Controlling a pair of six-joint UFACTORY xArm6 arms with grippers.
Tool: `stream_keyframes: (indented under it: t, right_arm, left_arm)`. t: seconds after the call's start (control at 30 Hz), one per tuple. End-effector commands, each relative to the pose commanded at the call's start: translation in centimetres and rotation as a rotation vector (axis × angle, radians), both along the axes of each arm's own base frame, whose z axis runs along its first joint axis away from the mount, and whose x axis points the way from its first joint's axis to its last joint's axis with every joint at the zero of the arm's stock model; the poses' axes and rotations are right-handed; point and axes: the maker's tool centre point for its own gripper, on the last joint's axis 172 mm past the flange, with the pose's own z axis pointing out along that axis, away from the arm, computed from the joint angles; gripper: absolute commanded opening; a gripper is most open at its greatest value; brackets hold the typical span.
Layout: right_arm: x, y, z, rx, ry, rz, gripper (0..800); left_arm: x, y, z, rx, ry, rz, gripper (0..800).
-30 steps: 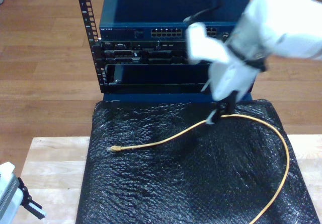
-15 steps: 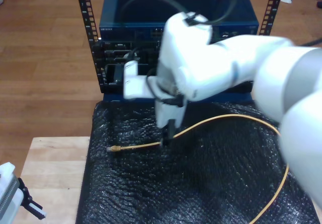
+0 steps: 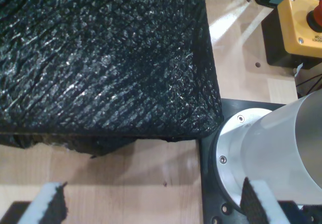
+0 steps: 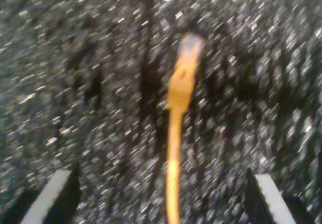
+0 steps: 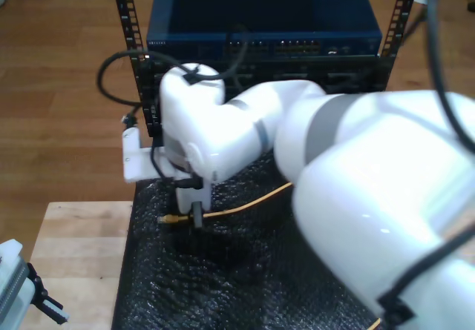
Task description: Grab the cable and plug it in
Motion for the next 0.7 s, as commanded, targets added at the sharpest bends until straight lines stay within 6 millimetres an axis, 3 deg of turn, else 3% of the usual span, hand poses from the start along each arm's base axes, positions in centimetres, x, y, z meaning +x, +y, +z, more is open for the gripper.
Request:
stream_keyframes:
  t: [0.47,0.7]
  right_arm:
    - [0.4,0.6,-0.8,-0.008,-0.006,-0.080,697]
    - [0.5,0.5,-2.2,-0.052,-0.027,-0.122,658]
  left_arm:
    - [-0.1,-0.1,0.1,-0.005,0.004,-0.002,800]
    - [-0.1,-0.1,0.1,-0.005,0.004,-0.002,800]
